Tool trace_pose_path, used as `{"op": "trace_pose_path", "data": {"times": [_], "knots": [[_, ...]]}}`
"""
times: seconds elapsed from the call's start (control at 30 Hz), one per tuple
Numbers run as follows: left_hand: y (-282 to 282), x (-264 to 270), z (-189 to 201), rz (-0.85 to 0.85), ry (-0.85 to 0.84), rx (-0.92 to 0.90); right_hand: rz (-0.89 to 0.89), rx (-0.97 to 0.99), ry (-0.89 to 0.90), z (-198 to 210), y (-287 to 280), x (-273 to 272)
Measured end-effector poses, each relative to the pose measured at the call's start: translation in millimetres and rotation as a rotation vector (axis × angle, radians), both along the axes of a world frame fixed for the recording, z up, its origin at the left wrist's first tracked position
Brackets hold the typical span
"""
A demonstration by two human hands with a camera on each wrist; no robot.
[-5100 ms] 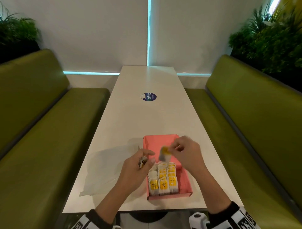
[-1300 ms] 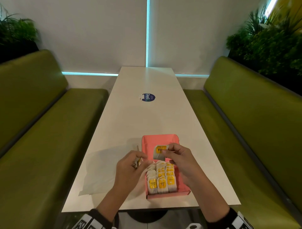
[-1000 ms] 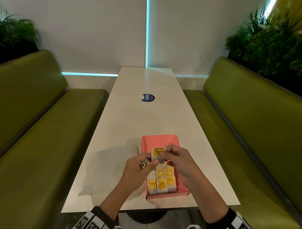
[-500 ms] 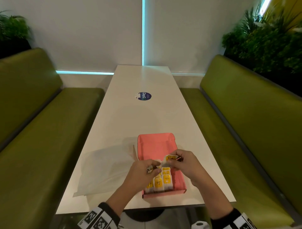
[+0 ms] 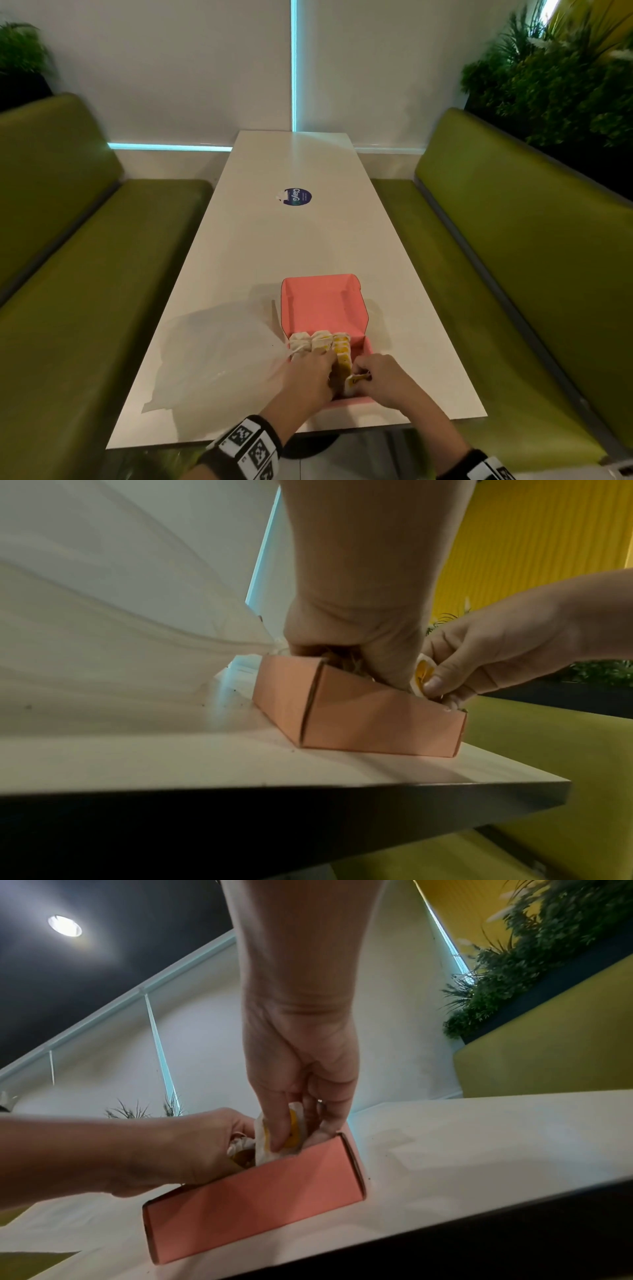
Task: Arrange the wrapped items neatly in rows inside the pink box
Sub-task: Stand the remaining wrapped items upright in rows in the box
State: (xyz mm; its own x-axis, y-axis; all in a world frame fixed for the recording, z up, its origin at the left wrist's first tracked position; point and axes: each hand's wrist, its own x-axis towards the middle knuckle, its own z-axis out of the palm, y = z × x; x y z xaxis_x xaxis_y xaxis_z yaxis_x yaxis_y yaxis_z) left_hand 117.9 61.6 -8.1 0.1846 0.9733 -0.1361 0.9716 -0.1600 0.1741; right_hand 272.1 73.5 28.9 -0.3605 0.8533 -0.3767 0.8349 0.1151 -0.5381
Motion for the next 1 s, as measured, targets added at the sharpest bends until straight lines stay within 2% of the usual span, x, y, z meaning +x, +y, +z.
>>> {"op": "trace_pose_path", "data": {"times": [0.2, 0.4, 0.7, 0.83, 1.0], "knots": [[-0.1, -1.7, -4.2, 0.045, -0.088, 0.007, 0.084, -0.022, -0.066, -6.1, 2.2, -2.2], [-0.8, -3.0, -5.8, 0.045, -0.109, 0.053, 0.130, -0.013, -0.180, -6.2, 3.3, -11.9], [-2.2, -1.8, 0.4, 0.033, -0.130, 0.026, 0.059, 0.065, -0.356, -18.0, 4.1, -26.8], [-3.3, -11.2, 10.3, -0.007, -0.182, 0.055, 0.013, 0.086, -0.334, -23.6, 3.8, -28.8], [-9.2, -25.4, 19.9, 0.064, -0.329, 0.081, -0.085, 0.149, -0.243, -26.6, 5.6, -31.2]]}}
